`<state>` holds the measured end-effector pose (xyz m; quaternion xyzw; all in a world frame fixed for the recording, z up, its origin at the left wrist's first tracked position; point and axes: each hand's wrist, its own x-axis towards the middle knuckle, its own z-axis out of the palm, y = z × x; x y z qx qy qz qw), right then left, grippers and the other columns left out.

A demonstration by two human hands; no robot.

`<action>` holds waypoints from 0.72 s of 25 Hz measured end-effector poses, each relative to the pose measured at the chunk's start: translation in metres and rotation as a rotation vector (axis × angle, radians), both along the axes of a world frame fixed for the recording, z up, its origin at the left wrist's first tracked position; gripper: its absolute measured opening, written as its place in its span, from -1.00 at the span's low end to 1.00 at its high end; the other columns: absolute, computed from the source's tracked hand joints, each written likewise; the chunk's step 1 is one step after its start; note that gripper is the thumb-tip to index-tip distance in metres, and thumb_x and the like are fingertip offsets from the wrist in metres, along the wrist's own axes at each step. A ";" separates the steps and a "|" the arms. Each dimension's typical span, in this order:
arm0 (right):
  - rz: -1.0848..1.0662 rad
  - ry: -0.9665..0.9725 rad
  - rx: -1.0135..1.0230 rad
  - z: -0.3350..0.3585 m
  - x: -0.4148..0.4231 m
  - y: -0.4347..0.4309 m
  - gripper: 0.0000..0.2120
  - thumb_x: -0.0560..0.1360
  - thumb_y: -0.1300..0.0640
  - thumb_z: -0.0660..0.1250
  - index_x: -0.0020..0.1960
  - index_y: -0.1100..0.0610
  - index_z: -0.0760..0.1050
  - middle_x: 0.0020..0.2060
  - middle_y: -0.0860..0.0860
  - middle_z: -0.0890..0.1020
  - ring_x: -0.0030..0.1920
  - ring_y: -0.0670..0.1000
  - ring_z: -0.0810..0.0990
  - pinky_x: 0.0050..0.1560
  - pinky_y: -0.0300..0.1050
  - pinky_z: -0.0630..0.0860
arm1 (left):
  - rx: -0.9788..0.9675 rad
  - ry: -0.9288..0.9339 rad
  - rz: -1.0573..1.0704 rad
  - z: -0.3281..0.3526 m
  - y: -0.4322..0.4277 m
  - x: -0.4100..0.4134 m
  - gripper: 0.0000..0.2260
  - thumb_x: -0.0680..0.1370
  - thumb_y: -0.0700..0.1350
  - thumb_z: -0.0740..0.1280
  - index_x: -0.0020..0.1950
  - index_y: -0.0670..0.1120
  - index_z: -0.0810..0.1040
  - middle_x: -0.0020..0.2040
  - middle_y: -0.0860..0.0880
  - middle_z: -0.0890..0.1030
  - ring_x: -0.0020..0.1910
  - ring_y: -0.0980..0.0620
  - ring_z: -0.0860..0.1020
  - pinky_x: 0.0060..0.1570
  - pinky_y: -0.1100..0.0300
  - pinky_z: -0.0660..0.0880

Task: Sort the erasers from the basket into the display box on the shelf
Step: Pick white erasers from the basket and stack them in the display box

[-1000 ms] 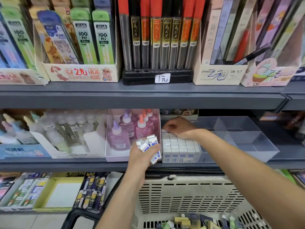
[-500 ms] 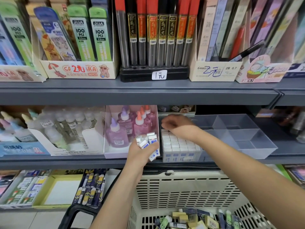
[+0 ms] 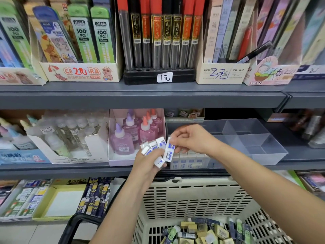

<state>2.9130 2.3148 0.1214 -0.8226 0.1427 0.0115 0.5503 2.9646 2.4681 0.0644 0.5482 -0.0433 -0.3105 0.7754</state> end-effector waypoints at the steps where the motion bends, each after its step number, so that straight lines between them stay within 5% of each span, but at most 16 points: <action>1: -0.001 -0.008 0.000 0.001 0.001 -0.002 -0.96 0.47 0.22 0.38 -0.15 0.13 0.55 -0.41 -0.07 0.65 -0.42 -0.17 0.62 -0.42 -0.35 0.50 | 0.011 0.018 0.036 -0.001 -0.001 0.001 -0.84 0.47 -0.38 0.28 -0.16 -0.14 0.56 -0.35 -0.07 0.66 -0.44 0.07 0.58 -0.50 0.24 0.48; 5: -0.261 -0.117 -0.064 0.006 0.021 -0.028 -0.97 0.49 0.24 0.35 -0.10 0.14 0.53 -0.25 0.06 0.66 -0.40 -0.16 0.63 -0.37 -0.31 0.56 | 0.049 0.021 0.114 -0.006 0.000 0.006 -0.83 0.48 -0.38 0.26 -0.12 -0.13 0.54 -0.40 0.00 0.64 -0.46 0.10 0.58 -0.50 0.24 0.49; 8: -0.302 -0.104 -0.504 0.000 0.041 -0.047 -0.88 0.53 0.14 0.28 -0.04 0.16 0.56 -0.04 0.16 0.65 -0.02 0.09 0.62 0.06 -0.04 0.53 | 0.064 0.017 0.139 -0.008 0.001 0.009 -0.84 0.48 -0.37 0.27 -0.10 -0.13 0.54 -0.38 0.02 0.64 -0.43 0.10 0.59 -0.48 0.24 0.50; 10: -0.229 -0.076 -0.689 -0.012 0.049 -0.044 -0.84 0.53 0.11 0.26 0.03 0.12 0.57 -0.01 0.12 0.65 0.03 0.12 0.58 0.05 -0.13 0.45 | 0.061 0.026 0.143 -0.009 0.001 0.012 -0.84 0.48 -0.37 0.27 -0.10 -0.12 0.54 -0.39 0.02 0.64 -0.43 0.10 0.59 -0.49 0.24 0.50; 14: -0.074 -0.006 -0.436 -0.035 0.057 -0.035 -0.91 0.50 0.12 0.33 -0.03 0.01 0.59 -0.09 -0.09 0.64 0.00 -0.03 0.60 0.10 -0.17 0.48 | 0.094 -0.001 0.109 -0.008 -0.002 0.013 -0.83 0.48 -0.36 0.26 0.01 -0.17 0.53 -0.33 0.00 0.64 -0.41 0.11 0.59 -0.46 0.25 0.50; 18: 0.061 0.101 -0.510 -0.034 0.056 -0.042 -0.85 0.56 0.04 0.23 -0.02 -0.03 0.58 -0.19 -0.20 0.58 -0.08 -0.11 0.53 -0.09 -0.23 0.39 | 0.099 -0.034 0.047 -0.006 -0.005 0.012 -0.82 0.49 -0.38 0.25 -0.07 -0.13 0.54 -0.37 0.03 0.65 -0.41 0.11 0.60 -0.45 0.24 0.52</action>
